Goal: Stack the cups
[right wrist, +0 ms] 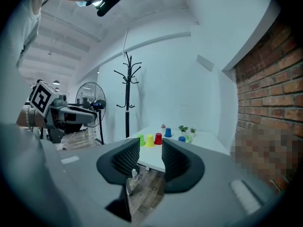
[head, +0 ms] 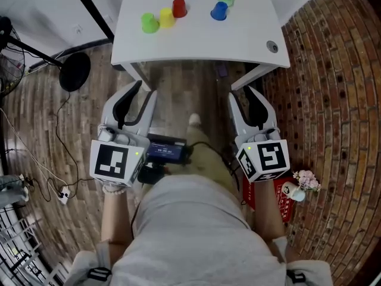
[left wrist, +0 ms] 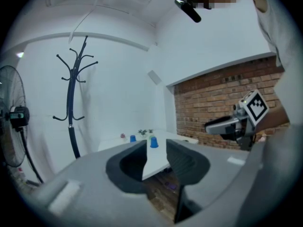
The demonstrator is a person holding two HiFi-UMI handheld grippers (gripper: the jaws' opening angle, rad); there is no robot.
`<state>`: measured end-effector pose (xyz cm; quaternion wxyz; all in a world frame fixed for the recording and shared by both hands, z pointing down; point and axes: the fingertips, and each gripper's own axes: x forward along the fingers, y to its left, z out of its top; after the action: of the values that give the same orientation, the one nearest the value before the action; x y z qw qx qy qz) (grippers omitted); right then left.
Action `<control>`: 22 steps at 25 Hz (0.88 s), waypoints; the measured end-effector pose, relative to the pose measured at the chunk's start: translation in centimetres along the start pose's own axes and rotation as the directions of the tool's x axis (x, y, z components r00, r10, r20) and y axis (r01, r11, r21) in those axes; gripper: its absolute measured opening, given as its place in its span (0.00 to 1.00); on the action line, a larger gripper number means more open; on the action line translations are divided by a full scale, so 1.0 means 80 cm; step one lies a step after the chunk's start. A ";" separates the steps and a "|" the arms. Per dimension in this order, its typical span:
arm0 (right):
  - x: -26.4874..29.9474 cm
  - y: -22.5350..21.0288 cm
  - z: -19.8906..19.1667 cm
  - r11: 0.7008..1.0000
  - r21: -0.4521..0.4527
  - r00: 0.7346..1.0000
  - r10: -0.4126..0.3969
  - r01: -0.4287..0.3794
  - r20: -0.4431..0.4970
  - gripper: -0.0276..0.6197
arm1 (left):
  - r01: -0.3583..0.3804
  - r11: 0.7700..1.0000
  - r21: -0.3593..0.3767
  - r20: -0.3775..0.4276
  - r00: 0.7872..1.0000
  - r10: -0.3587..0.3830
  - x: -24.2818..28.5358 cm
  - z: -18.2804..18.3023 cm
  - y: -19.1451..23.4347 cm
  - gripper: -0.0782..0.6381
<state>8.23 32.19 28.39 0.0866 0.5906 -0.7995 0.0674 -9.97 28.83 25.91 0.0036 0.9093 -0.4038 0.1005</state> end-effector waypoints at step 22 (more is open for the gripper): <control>0.210 -0.131 0.028 0.988 -0.060 0.990 0.140 -0.140 -0.017 0.25 | -0.094 0.996 0.001 -0.057 0.994 0.094 0.209 0.018 0.096 0.28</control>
<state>13.28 12.96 29.90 0.1046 0.5297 -0.8401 0.0527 -4.43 11.25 27.01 0.0111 0.8860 -0.4460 0.1263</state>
